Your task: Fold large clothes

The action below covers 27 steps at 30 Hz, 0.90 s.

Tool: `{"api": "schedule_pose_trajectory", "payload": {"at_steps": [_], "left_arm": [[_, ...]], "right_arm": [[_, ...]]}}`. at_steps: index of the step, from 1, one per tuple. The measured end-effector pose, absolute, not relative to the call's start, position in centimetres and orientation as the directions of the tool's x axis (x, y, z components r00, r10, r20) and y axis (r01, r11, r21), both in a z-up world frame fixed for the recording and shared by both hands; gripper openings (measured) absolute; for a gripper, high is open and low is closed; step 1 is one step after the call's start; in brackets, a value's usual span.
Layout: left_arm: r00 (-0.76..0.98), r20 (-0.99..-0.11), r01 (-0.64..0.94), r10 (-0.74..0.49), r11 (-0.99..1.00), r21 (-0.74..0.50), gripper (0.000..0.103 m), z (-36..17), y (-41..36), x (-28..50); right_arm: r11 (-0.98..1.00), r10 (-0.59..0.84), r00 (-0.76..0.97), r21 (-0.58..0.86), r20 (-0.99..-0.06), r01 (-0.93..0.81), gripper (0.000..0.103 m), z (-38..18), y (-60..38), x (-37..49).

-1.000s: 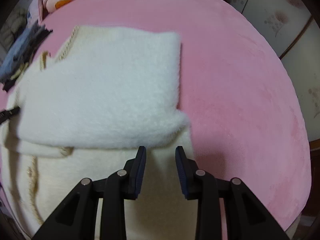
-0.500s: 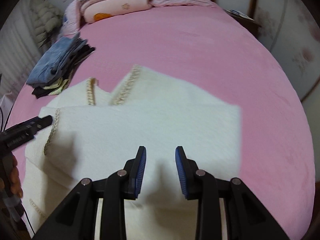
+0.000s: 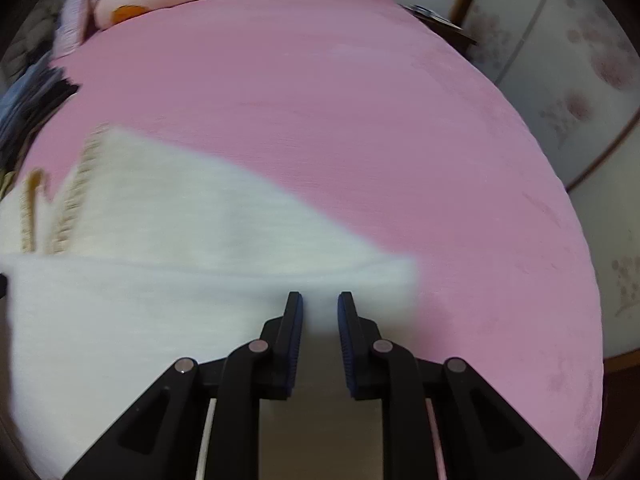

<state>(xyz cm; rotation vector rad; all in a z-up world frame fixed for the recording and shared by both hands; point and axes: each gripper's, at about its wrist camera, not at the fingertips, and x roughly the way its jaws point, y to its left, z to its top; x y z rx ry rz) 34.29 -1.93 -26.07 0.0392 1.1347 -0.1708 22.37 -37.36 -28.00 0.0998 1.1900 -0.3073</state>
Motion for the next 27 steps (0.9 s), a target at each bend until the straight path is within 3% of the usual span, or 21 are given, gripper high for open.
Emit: {"api": "schedule_pose_trajectory", "payload": {"at_steps": [2,12,16,27], "left_arm": [[0.411,-0.906,0.152,-0.105,0.987,-0.045,0.063,-26.1,-2.4,34.4],[0.407,-0.907,0.156,-0.107,0.987,-0.047,0.063,-23.3,-2.0,32.4],[0.41,-0.904,0.149,-0.118,0.987,-0.061,0.063,-22.1,-0.9,29.8],[0.375,-0.925,0.066,-0.063,0.997,-0.041,0.063,-23.5,-0.5,26.3]], "right_arm": [[0.955,-0.158,0.337,-0.057,-0.928,0.291,0.0,-27.9,-38.7,22.0],[0.942,0.032,0.389,0.158,-0.921,0.295,0.006,-22.4,-39.2,16.3],[0.955,0.044,0.354,0.143,-0.934,0.258,0.015,-21.8,-39.7,11.4],[0.993,0.032,0.304,0.064,-0.952,0.098,0.016,-24.7,-37.6,7.3]]}}
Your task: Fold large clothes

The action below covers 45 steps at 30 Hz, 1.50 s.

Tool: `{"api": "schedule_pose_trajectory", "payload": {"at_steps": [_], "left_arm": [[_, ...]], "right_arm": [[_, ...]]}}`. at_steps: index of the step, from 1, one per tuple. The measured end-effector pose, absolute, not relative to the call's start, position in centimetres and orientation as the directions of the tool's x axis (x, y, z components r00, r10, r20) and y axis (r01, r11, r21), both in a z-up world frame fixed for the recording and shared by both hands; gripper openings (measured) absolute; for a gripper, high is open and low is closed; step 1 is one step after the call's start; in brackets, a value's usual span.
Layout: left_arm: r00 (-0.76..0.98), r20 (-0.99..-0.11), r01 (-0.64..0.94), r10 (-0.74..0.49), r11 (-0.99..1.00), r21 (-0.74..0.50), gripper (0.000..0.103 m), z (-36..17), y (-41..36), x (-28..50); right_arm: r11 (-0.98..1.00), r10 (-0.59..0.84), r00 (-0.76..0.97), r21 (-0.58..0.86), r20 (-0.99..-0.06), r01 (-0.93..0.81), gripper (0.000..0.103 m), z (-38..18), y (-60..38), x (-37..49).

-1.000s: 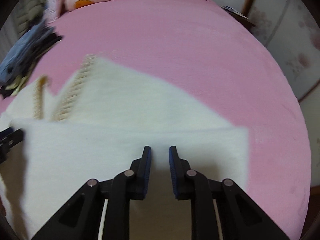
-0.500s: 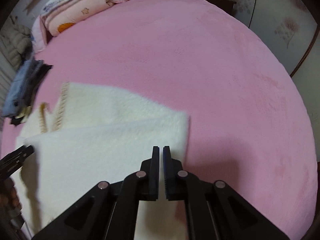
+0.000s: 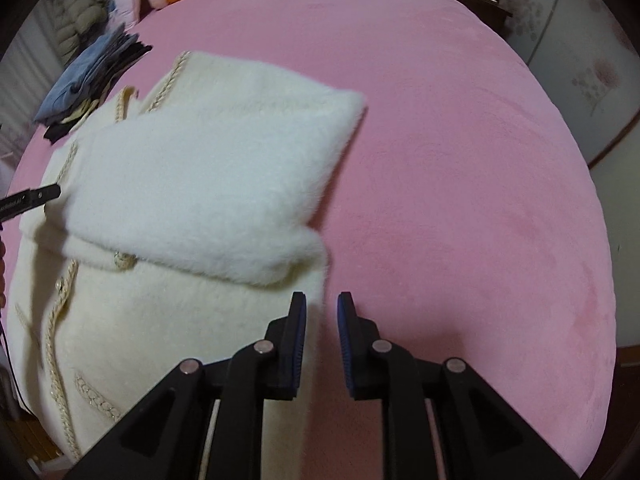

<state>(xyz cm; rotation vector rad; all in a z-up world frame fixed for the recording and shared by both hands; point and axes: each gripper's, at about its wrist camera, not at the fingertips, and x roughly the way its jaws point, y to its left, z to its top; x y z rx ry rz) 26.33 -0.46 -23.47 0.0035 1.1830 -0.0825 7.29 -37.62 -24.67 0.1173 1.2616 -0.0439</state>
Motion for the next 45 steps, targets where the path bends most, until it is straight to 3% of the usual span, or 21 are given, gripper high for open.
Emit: {"api": "schedule_pose_trajectory", "payload": {"at_steps": [1,3,15,18,21,31,40,45], "left_arm": [[0.377,-0.924,0.067,-0.061,0.997,-0.038,0.063,-23.7,-0.5,26.5],[0.379,-0.924,0.072,-0.055,0.997,-0.03,0.063,-23.8,-1.0,26.4],[0.384,-0.922,0.062,-0.041,0.998,-0.019,0.063,-24.9,-2.4,25.6],[0.384,-0.923,0.051,-0.033,0.999,-0.014,0.063,-24.8,-2.6,25.5],[0.386,-0.922,0.044,-0.027,0.999,-0.011,0.063,-24.7,-2.7,25.4],[0.409,-0.912,0.065,0.031,0.996,0.063,0.064,-25.5,-3.4,24.5],[0.415,-0.909,0.061,-0.034,0.998,-0.01,0.064,-22.7,-2.4,22.9],[0.413,-0.909,0.057,-0.064,0.997,-0.045,0.065,-22.6,-1.7,22.0]], "right_arm": [[0.995,0.025,0.312,0.055,-0.95,0.087,0.017,-25.0,-37.4,7.4],[0.998,-0.011,0.338,0.01,-0.941,0.061,0.035,-25.5,-36.7,7.7],[0.994,-0.095,0.466,-0.108,-0.88,-0.002,0.039,-26.6,-34.8,8.1],[0.994,-0.104,0.499,-0.105,-0.861,0.025,0.039,-26.2,-34.9,8.2],[0.995,-0.069,0.542,-0.016,-0.838,0.102,0.022,-24.9,-36.1,7.4],[0.924,-0.032,0.459,0.148,-0.888,0.352,0.019,-28.5,-37.8,7.6],[0.975,-0.134,0.416,-0.045,-0.9,0.216,0.025,-22.7,-34.4,7.5],[0.988,-0.048,0.516,0.037,-0.856,0.153,0.025,-19.7,-30.7,7.6]]}}
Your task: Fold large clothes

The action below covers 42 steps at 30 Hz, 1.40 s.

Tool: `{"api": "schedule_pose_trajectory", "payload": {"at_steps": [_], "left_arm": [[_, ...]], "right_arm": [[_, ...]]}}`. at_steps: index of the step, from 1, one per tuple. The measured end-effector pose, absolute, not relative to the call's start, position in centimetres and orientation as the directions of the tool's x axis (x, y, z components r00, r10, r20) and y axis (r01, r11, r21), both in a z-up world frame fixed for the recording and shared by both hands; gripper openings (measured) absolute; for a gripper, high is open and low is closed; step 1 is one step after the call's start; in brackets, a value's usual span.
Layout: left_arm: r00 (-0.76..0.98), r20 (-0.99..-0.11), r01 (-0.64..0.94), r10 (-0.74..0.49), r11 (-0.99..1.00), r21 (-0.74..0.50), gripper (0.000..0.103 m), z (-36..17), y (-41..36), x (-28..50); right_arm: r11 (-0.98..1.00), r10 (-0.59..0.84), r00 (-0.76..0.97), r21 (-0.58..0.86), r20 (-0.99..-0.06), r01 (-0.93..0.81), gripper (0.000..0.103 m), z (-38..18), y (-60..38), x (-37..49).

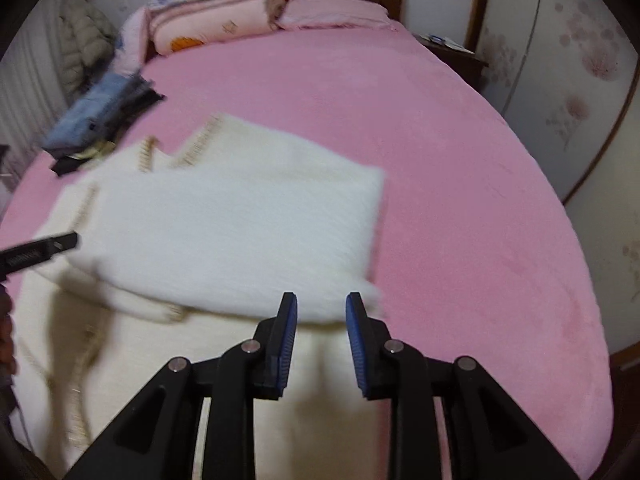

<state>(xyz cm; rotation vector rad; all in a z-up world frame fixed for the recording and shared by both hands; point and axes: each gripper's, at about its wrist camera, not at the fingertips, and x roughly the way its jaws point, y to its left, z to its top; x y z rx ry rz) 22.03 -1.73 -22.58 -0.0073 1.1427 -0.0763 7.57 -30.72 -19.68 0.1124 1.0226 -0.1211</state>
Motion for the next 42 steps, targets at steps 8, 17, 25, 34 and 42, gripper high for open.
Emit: {"api": "schedule_pose_trajectory", "payload": {"at_steps": [8,17,25,34,42], "left_arm": [[0.337,-0.94,0.033,-0.061,0.998,-0.053,0.066,-26.3,0.9,23.3],[0.287,-0.951,0.146,-0.113,0.987,-0.073,0.072,-25.0,2.4,24.1],[0.294,-0.942,0.225,-0.165,0.969,-0.1,0.089,-18.4,1.9,22.7],[0.372,-0.896,0.279,-0.242,0.95,-0.14,0.1,-10.0,2.9,20.8],[0.389,-0.888,0.281,-0.246,0.949,-0.14,0.102,-6.2,4.9,18.2]], "right_arm": [[0.979,-0.111,0.381,-0.036,-0.918,0.201,0.018,-25.7,-28.6,11.8],[0.965,-0.125,0.301,-0.045,-0.945,0.257,0.015,-24.0,-30.1,9.9],[0.951,-0.084,0.28,0.007,-0.956,0.311,0.016,-18.8,-27.0,9.1],[0.931,-0.047,0.304,0.068,-0.952,0.358,0.02,-11.3,-24.7,8.5],[0.959,-0.053,0.455,0.082,-0.889,0.271,0.021,-5.5,-21.8,6.5]]}}
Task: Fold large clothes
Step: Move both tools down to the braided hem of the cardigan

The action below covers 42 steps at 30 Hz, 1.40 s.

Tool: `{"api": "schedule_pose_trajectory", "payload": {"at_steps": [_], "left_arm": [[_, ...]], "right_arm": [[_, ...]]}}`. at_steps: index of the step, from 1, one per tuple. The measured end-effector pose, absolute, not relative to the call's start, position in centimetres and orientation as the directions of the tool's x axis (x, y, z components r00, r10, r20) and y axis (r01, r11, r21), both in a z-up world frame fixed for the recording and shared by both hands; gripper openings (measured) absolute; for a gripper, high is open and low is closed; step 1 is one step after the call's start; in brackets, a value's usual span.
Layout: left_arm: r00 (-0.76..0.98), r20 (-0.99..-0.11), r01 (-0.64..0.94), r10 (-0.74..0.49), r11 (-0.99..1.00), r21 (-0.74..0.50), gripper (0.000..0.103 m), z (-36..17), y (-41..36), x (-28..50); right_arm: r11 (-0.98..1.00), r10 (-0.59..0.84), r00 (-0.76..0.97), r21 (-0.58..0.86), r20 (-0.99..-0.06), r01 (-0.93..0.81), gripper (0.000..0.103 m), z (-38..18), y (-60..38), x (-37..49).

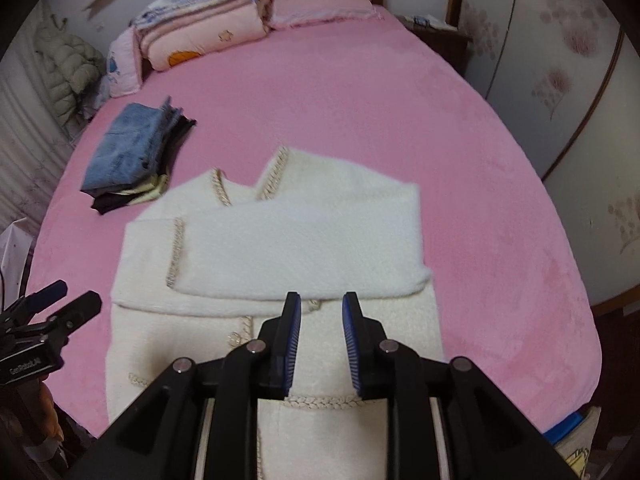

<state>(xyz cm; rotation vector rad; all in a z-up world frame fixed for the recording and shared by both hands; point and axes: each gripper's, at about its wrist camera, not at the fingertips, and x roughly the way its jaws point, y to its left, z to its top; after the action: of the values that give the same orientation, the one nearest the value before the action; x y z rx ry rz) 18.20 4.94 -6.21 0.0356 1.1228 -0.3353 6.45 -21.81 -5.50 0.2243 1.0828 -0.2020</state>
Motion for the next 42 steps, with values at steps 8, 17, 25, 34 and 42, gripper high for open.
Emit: {"api": "schedule_pose_trajectory", "payload": {"at_steps": [8,17,25,34,42], "left_arm": [[0.448,-0.863,0.162,-0.233,0.971,-0.178,0.102,-4.5,8.2,14.0],[0.486,-0.849,0.083,-0.206,0.978,-0.19,0.102,-5.6,11.5,7.2],[0.423,-0.888,0.087,-0.183,0.983,-0.161,0.102,-10.7,15.1,1.9],[0.381,-0.903,0.072,-0.197,0.98,-0.183,0.073,-18.0,19.7,-0.9],[0.328,-0.919,0.083,-0.22,0.975,-0.204,0.072,-22.9,23.3,-1.7]], "right_arm": [[0.98,0.041,0.583,0.147,-0.811,0.136,0.021,-3.9,-20.0,3.2],[0.989,0.059,0.527,0.122,-0.848,0.087,0.021,-5.8,-20.1,-1.9],[0.988,0.072,0.462,0.128,-0.884,0.091,0.021,-9.3,-21.6,-7.7],[0.979,0.127,0.39,0.179,-0.912,0.097,0.021,-14.3,-22.9,-11.7],[0.966,0.154,0.352,0.216,-0.923,0.142,0.021,-17.9,-24.1,-12.8]]}}
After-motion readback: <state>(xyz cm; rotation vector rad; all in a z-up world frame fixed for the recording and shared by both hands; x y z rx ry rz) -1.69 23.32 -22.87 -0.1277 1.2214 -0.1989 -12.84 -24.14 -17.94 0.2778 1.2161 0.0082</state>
